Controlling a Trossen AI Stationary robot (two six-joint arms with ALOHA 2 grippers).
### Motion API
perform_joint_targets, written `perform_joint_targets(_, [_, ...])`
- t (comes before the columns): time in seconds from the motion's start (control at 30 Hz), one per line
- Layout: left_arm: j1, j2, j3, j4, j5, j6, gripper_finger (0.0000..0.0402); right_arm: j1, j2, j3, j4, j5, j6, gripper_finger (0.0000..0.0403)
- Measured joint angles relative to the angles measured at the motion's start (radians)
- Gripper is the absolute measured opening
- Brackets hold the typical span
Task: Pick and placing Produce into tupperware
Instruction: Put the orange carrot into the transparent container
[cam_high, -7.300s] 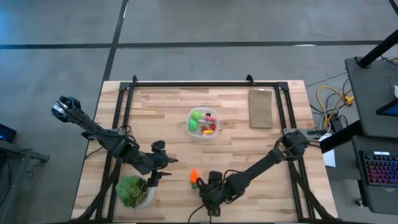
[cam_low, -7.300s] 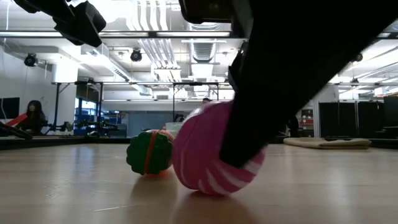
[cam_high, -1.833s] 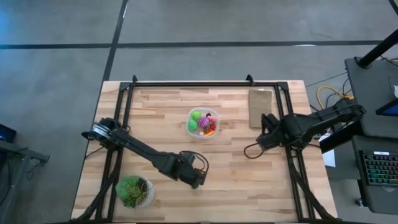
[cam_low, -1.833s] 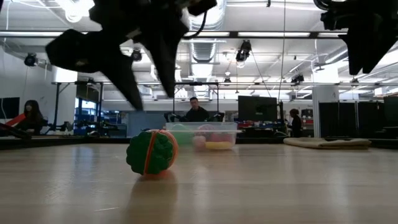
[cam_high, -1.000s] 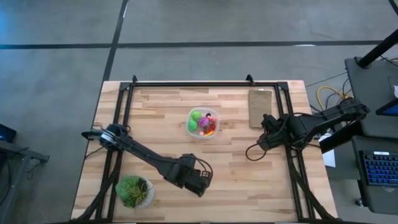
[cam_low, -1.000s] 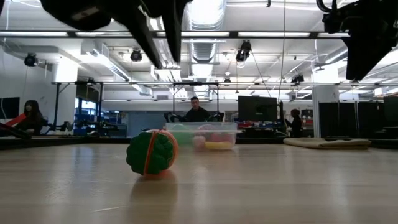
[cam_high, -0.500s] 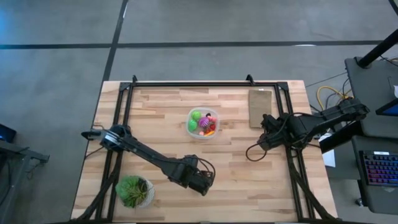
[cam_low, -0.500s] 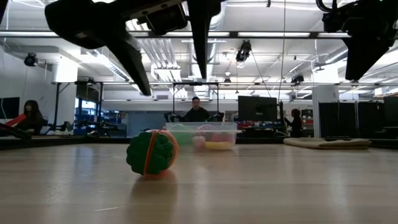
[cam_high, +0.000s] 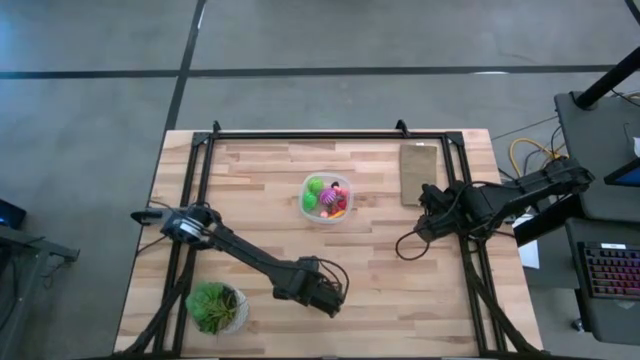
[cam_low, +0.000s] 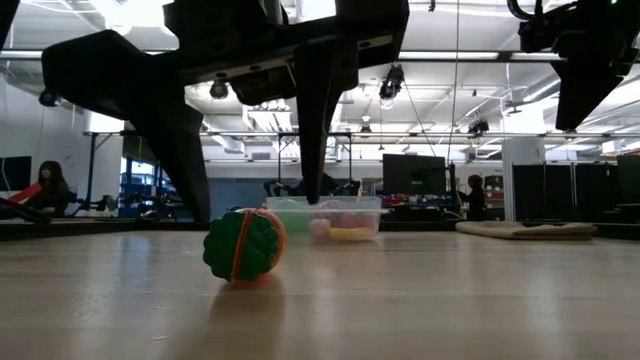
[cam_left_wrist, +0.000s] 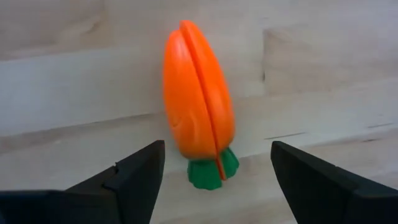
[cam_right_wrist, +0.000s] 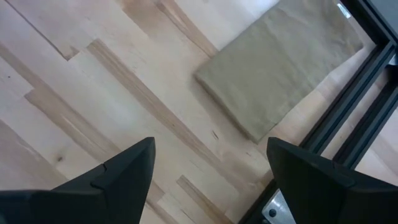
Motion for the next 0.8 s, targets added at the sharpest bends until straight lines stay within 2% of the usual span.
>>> perform_joint_targets(0.23, [0.004,0.000,-0.015,-0.013,-0.030,0.000,0.0279,0.000,0.000,-0.002,0.001,0.000,-0.005,0.0302])
perform_joint_targets(0.63, [0.014,0.001,-0.085,0.008,-0.002,0.001,0.0279,0.000,0.000,-0.002,0.016,-0.001,-0.019,0.0302])
perform_joint_targets(0.8, [0.017,0.001,-0.086,0.011,-0.002,0.009,0.0254,0.000,0.000,-0.002,0.018,-0.001,-0.026,0.0302])
